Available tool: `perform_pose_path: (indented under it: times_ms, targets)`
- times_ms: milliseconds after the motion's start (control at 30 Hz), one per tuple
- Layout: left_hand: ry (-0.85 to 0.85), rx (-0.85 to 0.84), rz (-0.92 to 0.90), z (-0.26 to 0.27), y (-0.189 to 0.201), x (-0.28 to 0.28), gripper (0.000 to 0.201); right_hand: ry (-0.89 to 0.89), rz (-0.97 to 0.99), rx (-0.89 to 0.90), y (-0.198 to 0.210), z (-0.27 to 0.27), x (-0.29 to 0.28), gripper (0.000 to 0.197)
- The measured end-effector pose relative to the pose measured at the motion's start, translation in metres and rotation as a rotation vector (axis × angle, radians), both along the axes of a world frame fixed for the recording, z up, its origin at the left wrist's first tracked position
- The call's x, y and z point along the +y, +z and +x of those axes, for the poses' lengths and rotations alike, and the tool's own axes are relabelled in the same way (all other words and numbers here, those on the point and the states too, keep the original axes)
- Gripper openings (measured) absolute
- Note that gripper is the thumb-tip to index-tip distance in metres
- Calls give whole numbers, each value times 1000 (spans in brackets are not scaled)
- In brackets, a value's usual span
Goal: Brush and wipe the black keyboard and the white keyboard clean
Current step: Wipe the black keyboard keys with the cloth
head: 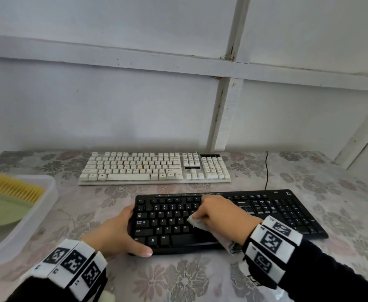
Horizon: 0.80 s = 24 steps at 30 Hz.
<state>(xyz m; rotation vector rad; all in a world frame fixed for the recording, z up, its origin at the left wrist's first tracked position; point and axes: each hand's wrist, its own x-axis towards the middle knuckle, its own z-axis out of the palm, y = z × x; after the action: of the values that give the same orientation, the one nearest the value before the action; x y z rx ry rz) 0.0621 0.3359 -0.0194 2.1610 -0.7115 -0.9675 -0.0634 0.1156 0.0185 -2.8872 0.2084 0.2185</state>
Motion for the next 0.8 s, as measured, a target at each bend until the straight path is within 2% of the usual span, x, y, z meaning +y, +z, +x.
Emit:
perform_pose_path:
  times_ms: [100, 200, 267, 333, 467, 533, 633, 800]
  targets:
    - [0, 1, -5, 0, 0, -1, 143, -89, -74, 68, 9, -13, -14, 20]
    - [3, 3, -18, 0, -1, -2, 128, -159, -135, 138, 22, -15, -18, 35]
    - [5, 18, -36, 0, -2, -2, 130, -127, -105, 159, 32, -10, -13, 25]
    - [10, 22, -49, 1, -2, -2, 129, -96, 37, 119, 37, 1, 6, 27]
    - [35, 25, -90, 3, -7, -1, 135, 128, 158, 21, 35, 36, 63, 29]
    - [41, 26, -92, 4, -9, -1, 139, 183, 139, 33, 28, 53, 84, 27]
    - [51, 17, -77, 4, -8, -1, 135, 152, 84, 30, 13, 61, 95, 25]
    - [57, 35, -107, 2, -6, 0, 122, 111, 25, -16, 5, 38, 63, 29]
